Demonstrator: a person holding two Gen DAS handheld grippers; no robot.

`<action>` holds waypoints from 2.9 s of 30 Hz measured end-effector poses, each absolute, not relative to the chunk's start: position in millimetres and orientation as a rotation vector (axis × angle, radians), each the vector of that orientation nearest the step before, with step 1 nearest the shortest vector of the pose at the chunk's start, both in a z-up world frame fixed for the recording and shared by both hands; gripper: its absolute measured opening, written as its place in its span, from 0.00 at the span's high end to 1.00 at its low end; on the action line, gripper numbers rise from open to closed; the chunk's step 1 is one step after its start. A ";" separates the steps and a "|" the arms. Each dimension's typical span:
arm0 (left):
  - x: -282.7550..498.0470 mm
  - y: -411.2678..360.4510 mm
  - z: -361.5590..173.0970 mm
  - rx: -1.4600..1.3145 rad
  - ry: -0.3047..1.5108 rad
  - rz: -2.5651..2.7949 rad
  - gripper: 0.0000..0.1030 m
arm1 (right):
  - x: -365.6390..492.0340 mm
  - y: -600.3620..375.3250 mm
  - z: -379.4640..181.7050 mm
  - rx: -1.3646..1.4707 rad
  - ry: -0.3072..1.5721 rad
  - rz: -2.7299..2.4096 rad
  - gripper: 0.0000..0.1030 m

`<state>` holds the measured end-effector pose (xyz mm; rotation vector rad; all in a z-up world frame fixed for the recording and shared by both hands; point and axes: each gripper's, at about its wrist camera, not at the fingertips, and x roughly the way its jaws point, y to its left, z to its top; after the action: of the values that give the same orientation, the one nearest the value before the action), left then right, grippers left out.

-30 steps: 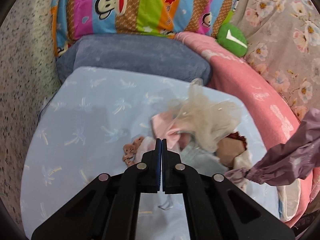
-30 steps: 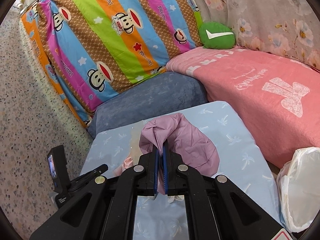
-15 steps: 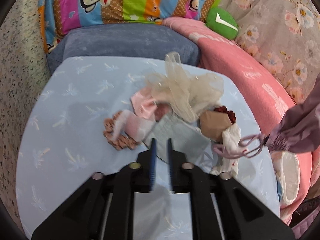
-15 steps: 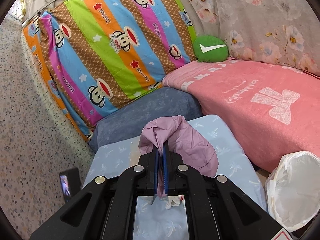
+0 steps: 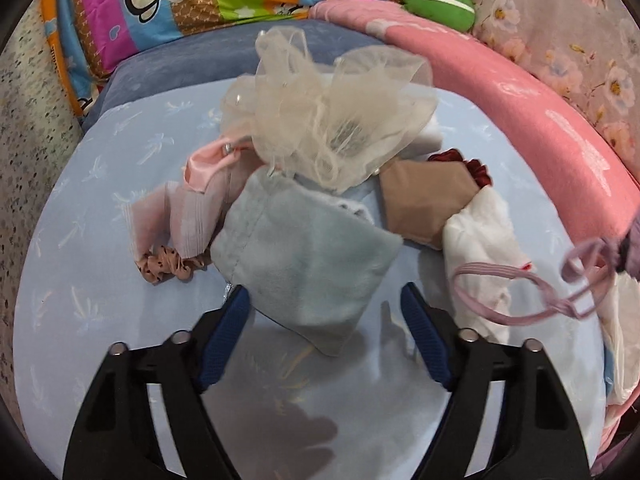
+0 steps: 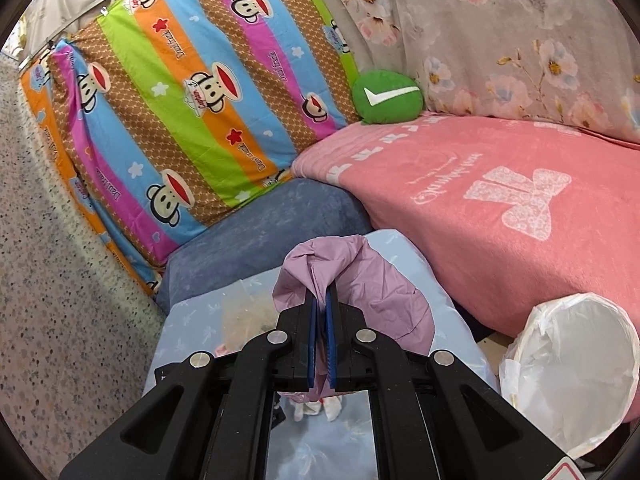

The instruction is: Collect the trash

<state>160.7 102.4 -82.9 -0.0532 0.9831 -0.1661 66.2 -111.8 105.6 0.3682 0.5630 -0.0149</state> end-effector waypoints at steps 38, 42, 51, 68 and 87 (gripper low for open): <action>57.4 -54.9 54.6 -0.029 0.789 -0.705 0.95 | -29.4 -224.7 127.7 0.458 0.440 -0.192 0.97; 44.4 -89.8 55.4 0.000 0.796 -0.795 0.94 | -46.9 -254.6 122.7 0.483 0.433 -0.249 0.96; 30.5 -157.1 50.5 0.055 0.836 -0.928 0.93 | -69.4 -305.5 108.3 0.522 0.450 -0.349 0.96; 25.3 -207.2 34.1 0.129 0.901 -0.977 0.58 | -76.7 -342.1 93.9 0.558 0.469 -0.435 0.86; 36.2 -178.2 31.9 0.097 0.863 -0.858 0.28 | -65.3 -320.4 86.4 0.522 0.527 -0.395 0.62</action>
<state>36.2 -178.2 31.9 0.0967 0.8629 -0.8577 -65.3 -320.4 86.4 0.5215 0.5266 -0.3952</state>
